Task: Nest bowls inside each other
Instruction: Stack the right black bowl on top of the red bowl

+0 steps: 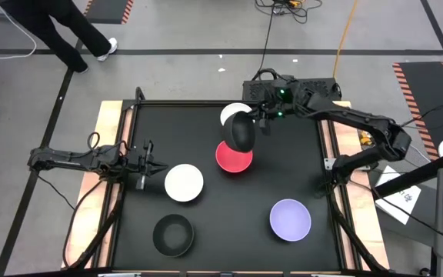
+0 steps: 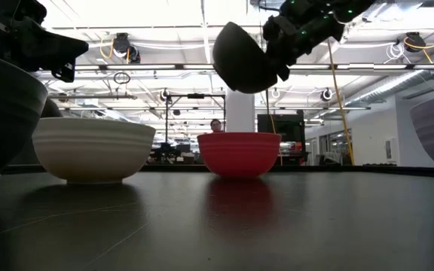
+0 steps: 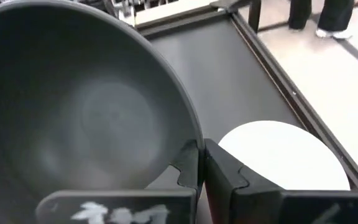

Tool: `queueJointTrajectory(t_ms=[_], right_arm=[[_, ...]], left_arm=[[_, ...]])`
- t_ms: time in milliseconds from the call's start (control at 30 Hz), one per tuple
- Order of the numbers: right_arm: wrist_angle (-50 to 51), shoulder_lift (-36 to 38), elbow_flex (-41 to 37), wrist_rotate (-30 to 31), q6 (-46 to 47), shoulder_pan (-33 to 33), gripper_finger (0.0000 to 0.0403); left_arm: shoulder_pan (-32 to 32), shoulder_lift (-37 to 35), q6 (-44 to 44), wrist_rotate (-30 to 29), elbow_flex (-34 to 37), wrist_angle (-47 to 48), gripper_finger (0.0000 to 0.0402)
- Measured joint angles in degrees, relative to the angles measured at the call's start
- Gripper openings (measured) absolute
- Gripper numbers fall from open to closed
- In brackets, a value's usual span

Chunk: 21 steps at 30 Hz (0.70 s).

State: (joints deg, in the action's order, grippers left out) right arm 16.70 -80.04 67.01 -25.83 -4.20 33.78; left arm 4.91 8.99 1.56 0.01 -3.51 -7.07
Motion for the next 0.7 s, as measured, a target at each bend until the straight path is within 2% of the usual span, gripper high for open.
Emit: queueJointTrajectory(t_ms=[200,433,700], right_arm=[[9.3,-5.5,7.1,0.1,-2.9,0.0,0.0002],[15.5,-11.0,14.3,3.2,-10.2,-0.1,0.0002],[28.7,-16.5,23.8,3.5,-17.5,-1.3,0.0002]], left_arm=[[0.0,0.0,-0.2,0.0,0.0,0.0,0.0021],[0.0,0.0,0.0,-0.1,0.0,0.0,0.0021],[0.0,0.0,0.1,-0.1,0.0,0.1,0.0021]])
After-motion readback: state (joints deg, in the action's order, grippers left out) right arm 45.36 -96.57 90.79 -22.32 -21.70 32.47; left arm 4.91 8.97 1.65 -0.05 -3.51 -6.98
